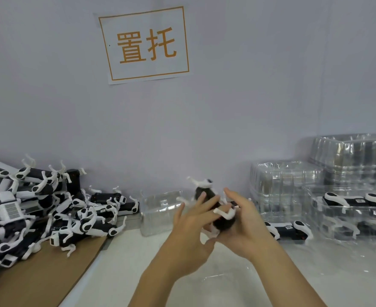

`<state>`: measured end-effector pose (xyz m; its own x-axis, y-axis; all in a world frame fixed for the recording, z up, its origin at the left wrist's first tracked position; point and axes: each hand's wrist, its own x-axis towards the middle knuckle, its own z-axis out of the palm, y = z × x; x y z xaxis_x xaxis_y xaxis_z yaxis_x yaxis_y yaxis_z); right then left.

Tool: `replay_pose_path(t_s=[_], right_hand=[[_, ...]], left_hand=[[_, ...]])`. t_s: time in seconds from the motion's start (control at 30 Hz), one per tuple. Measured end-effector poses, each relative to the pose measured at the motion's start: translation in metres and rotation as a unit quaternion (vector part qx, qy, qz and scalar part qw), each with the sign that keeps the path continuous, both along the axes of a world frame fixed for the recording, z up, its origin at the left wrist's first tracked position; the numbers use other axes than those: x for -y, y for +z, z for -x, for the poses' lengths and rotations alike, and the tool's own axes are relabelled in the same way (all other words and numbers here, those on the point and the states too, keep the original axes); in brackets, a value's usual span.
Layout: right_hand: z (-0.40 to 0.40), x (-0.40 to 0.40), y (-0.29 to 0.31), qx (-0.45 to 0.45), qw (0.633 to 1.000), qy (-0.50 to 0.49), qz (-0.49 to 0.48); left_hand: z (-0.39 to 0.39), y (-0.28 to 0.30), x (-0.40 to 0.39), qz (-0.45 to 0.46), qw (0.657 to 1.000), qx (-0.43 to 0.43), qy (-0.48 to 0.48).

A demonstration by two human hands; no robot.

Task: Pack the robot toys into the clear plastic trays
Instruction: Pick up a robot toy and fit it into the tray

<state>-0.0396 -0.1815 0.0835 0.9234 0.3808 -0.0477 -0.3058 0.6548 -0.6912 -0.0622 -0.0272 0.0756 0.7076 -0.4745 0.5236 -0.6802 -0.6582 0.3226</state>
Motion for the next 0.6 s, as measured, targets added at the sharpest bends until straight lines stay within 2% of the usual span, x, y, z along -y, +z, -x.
replay_pose_path(t_s=[0.1, 0.17, 0.3, 0.37, 0.5, 0.6], right_hand=[[-0.005, 0.011, 0.000, 0.000, 0.991, -0.125, 0.057], [-0.009, 0.019, 0.001, -0.004, 0.979, -0.188, 0.080], [-0.011, 0.026, -0.004, 0.002, 0.976, -0.183, 0.117], [-0.013, 0.023, -0.005, 0.018, 0.967, -0.191, 0.168], [-0.013, 0.017, -0.002, 0.047, 0.952, -0.208, 0.218], [-0.012, 0.016, -0.003, 0.056, 0.945, -0.214, 0.239]], left_hand=[[-0.003, -0.003, -0.004, 0.033, 0.999, -0.031, -0.010], [-0.005, -0.006, -0.012, 0.085, 0.993, -0.056, 0.051], [-0.011, -0.025, -0.041, 0.005, 0.975, -0.172, 0.138], [-0.013, -0.031, -0.048, 0.025, 0.961, -0.217, 0.171], [-0.015, -0.029, -0.059, 0.048, 0.927, -0.204, 0.312], [-0.013, -0.027, -0.068, -0.019, 0.870, -0.194, 0.452]])
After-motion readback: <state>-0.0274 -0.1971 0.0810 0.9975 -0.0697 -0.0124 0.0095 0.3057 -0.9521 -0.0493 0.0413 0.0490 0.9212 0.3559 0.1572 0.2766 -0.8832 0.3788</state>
